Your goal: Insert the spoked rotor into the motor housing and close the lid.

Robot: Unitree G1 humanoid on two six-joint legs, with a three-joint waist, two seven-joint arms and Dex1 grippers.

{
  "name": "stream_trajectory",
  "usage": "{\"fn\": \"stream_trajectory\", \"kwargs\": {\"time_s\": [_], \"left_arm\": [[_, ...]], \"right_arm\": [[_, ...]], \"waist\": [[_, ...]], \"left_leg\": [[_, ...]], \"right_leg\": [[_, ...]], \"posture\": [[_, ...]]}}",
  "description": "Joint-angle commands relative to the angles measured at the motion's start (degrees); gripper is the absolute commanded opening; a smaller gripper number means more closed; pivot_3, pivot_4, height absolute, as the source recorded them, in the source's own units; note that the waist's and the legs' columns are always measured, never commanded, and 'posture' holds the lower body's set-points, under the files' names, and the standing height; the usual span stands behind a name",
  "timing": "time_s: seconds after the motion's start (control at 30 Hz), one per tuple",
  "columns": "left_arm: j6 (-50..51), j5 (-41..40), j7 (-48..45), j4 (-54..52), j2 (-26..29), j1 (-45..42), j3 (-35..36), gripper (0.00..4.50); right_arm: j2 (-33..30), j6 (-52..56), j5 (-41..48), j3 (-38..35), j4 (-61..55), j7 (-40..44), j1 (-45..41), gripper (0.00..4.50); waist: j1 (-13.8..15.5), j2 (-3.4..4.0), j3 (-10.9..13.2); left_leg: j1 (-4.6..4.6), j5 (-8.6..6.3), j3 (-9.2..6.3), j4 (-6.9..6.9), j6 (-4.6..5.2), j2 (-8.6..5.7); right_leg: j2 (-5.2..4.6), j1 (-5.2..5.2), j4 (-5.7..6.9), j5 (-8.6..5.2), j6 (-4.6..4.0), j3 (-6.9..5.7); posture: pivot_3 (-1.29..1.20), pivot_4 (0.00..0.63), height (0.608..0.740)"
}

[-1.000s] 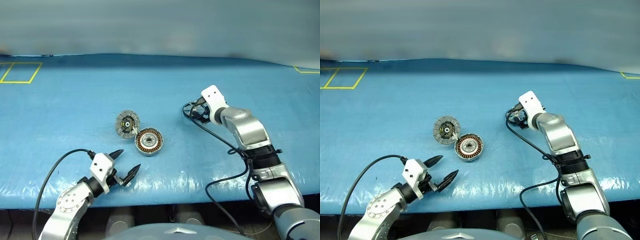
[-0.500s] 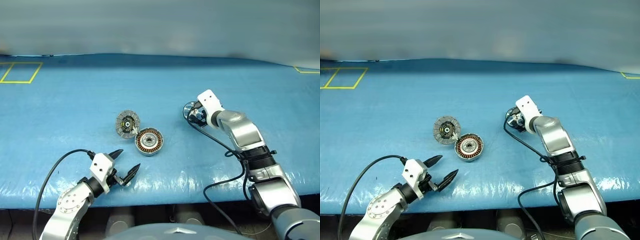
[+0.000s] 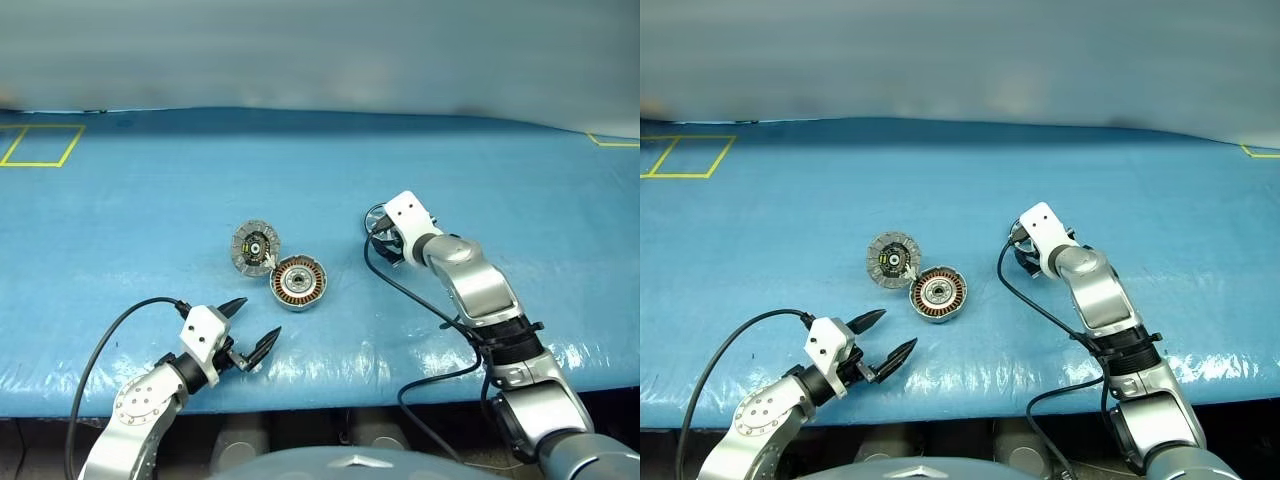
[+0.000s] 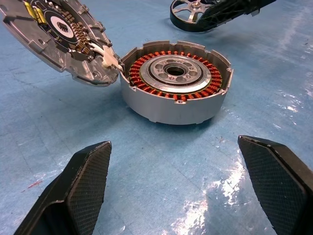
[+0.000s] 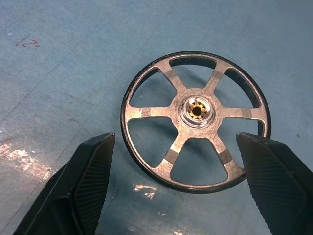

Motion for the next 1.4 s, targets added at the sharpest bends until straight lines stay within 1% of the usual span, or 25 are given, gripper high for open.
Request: {"fn": "stream_trajectory", "kwargs": {"time_s": [0.03, 0.37, 0.63, 0.7, 0.97, 1.4], "left_arm": [[-1.1, 0.0, -0.1, -0.4, 0.0, 0.0, -0.1, 4.50], [-0.8, 0.4, 0.1, -0.8, 0.1, 0.2, 0.0, 4.50], [-0.5, 0.3, 0.2, -0.9, 0.0, 0.1, 0.1, 4.50], [-0.5, 0.2, 0.2, -0.8, 0.0, 0.0, 0.0, 4.50], [-0.4, 0.3, 0.0, -0.5, -0.1, -0.3, -0.2, 4.50], [-0.6, 0.4, 0.0, 0.3, -0.3, -0.8, -0.7, 4.50]], "right_arm": [[0.5, 0.5, 0.0, -1.6, -2.1, -0.6, -0.1, 4.17], [4.5, 2.7, 4.0, -7.5, 0.5, -1.5, -0.8, 4.17], [4.5, 4.7, 6.3, -9.5, -0.1, -1.3, -1.2, 4.17], [4.3, 4.9, 6.5, -9.7, -0.2, -1.4, -1.3, 3.80], [5.3, 6.8, 9.2, -12.5, -1.1, -2.0, -1.9, 3.80], [9.2, 9.6, 12.2, -17.3, -0.2, -6.0, -3.2, 3.80]], "waist": [[0.0, 0.00, 0.0], [0.0, 0.00, 0.0], [0.0, 0.01, 0.0], [0.0, 0.00, 0.0], [0.0, 0.01, 0.0], [-0.1, 0.01, 0.0]], "left_leg": [[0.00, 0.00, 0.00, 0.00, 0.00, 0.00], [0.00, 0.00, 0.00, 0.00, 0.00, -0.01], [0.00, 0.00, 0.00, -0.01, 0.00, 0.00], [0.00, 0.00, 0.00, -0.01, 0.00, 0.00], [0.00, 0.00, 0.00, -0.01, 0.00, 0.00], [0.00, 0.00, 0.00, -0.01, 0.00, 0.00]], "right_leg": [[0.00, 0.00, 0.00, 0.00, 0.00, 0.00], [0.01, 0.01, 0.00, 0.00, 0.01, 0.00], [0.01, 0.01, 0.00, 0.00, 0.01, -0.01], [0.01, 0.01, 0.00, 0.00, 0.00, -0.01], [0.01, 0.01, 0.00, 0.00, 0.01, 0.00], [0.02, 0.01, 0.00, 0.01, 0.01, -0.01]], "posture": [[0.00, 0.150, 0.740], [0.00, 0.150, 0.740], [0.00, 0.150, 0.740], [0.00, 0.150, 0.740], [0.00, 0.150, 0.740], [0.00, 0.150, 0.740]]}}
